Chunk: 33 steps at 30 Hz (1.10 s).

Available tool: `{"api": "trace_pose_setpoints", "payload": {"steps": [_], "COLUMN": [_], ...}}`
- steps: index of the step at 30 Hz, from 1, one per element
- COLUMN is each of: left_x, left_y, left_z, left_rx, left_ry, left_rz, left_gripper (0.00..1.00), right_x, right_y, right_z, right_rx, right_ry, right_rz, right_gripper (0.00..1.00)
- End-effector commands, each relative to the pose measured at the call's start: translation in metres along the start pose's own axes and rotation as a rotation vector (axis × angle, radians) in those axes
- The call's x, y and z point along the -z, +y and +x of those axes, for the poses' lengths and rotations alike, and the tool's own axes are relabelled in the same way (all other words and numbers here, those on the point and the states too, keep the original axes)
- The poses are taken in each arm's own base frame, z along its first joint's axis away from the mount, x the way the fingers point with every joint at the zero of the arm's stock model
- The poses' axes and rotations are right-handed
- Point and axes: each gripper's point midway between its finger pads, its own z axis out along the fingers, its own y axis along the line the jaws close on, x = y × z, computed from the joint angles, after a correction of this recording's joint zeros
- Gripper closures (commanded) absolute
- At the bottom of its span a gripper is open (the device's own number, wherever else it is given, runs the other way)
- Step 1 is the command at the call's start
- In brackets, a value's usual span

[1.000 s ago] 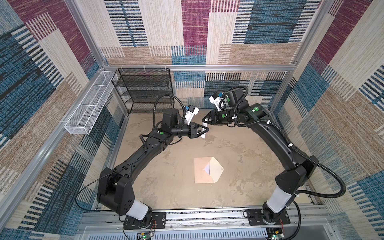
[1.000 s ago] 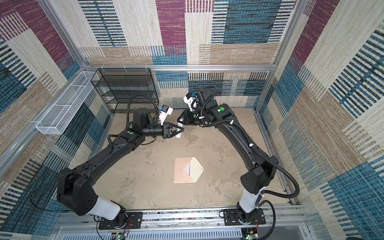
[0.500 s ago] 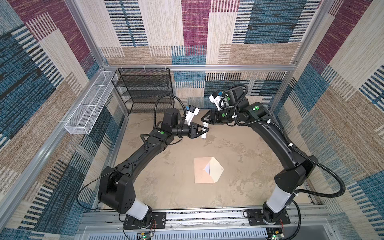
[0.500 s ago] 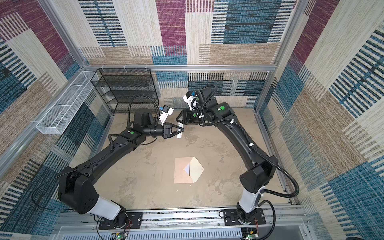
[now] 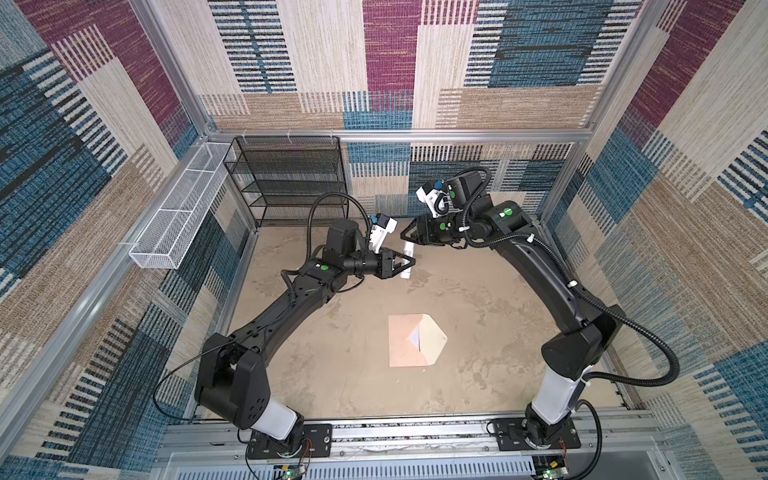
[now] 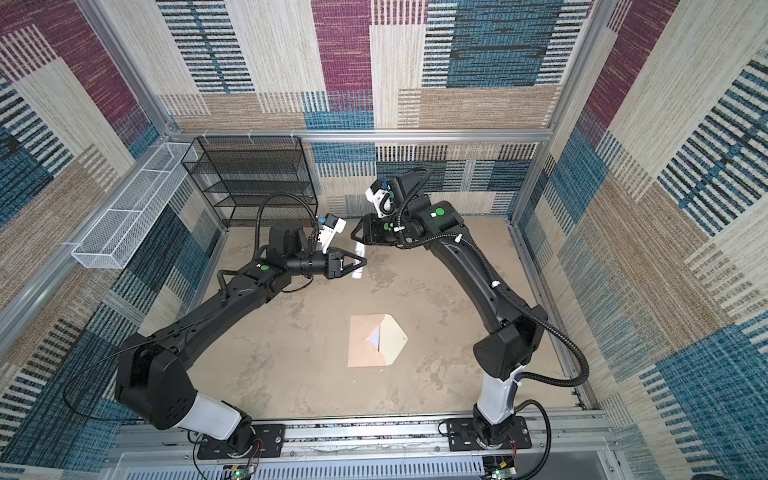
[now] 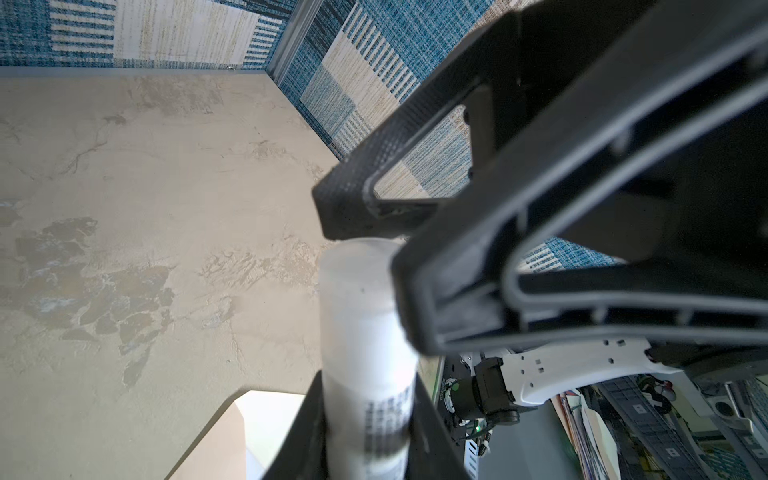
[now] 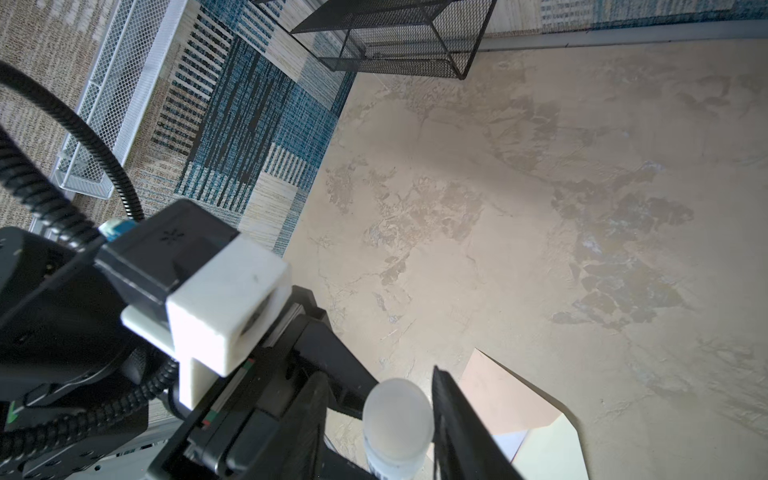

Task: Place the letter into the envelope and seal it
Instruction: 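Grip the glue stick body with the left gripper while the right gripper holds the cap, then pull the right gripper away to twist off the glue stick cap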

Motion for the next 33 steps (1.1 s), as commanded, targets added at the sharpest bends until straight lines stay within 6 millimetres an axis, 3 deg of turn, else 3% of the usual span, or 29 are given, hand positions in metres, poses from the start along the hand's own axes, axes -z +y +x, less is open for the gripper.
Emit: {"api": "trace_pose_setpoints", "payload": {"steps": [1, 15, 22, 33], "left_x": [0.002, 0.003, 0.002, 0.0], "left_y": [-0.001, 0.0, 0.002, 0.004], "left_z": [-0.008, -0.008, -0.003, 0.014], "left_rx": [-0.038, -0.045, -0.042, -0.05], "left_ry": [-0.033, -0.04, -0.027, 0.03], "left_rz": [-0.01, -0.019, -0.023, -0.029], "left_gripper": [0.96, 0.97, 0.98, 1.0], "right_x": [-0.004, -0.008, -0.006, -0.007], "right_y": [0.004, -0.001, 0.001, 0.001], "right_z": [0.006, 0.01, 0.005, -0.012], "right_rx": [-0.017, -0.028, -0.025, 0.008], "right_ry": [0.026, 0.042, 0.021, -0.014], "right_rz": [-0.032, -0.02, -0.02, 0.004], "right_gripper": [0.56, 0.67, 0.76, 0.79]}}
